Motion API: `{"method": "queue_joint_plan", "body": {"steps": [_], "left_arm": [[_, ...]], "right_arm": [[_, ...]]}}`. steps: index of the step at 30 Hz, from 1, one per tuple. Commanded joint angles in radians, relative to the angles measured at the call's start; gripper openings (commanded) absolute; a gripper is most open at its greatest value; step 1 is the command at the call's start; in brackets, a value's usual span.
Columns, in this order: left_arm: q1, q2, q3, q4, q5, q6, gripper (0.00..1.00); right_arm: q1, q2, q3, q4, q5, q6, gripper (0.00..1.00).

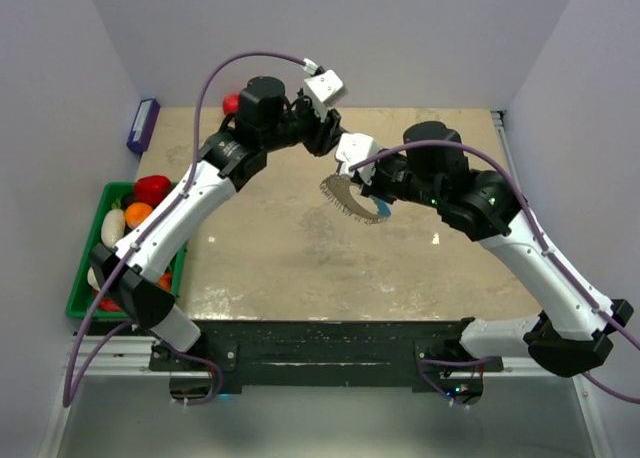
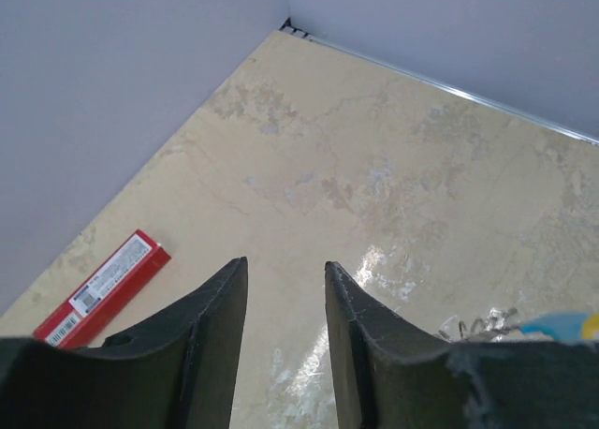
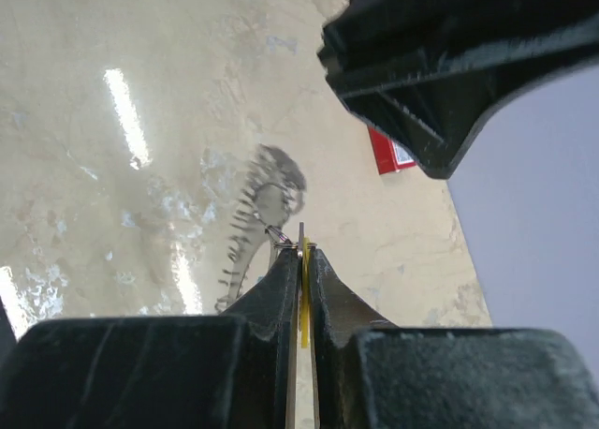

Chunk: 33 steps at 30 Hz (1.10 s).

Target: Remove the keys from the keyring

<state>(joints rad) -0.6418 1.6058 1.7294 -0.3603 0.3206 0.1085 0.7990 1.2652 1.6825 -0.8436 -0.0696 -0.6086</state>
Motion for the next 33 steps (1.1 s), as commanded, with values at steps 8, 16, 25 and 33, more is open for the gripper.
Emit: {"method": "queue_joint_plan", "body": {"steps": [8, 16, 25, 33], "left_arm": [[0.039, -0.109, -0.036, -0.002, 0.350, 0.065, 0.60], [0.037, -0.070, -0.065, -0.011, 0.325, 0.088, 0.65], [0.037, -0.064, -0.085, 0.014, 0.391, 0.051, 0.65], [0.050, -0.113, -0.018, -0.037, 0.340, 0.086, 0.66]], "right_arm": [[-0.014, -0.044, 0.000, 0.107, 0.027, -0.017, 0.00], [-0.014, -0.072, 0.006, 0.106, 0.021, -0.086, 0.00], [-0.014, -0.075, 0.000, 0.115, 0.042, -0.092, 0.00], [-0.017, -0.069, -0.009, 0.133, 0.086, -0.057, 0.00]]}}
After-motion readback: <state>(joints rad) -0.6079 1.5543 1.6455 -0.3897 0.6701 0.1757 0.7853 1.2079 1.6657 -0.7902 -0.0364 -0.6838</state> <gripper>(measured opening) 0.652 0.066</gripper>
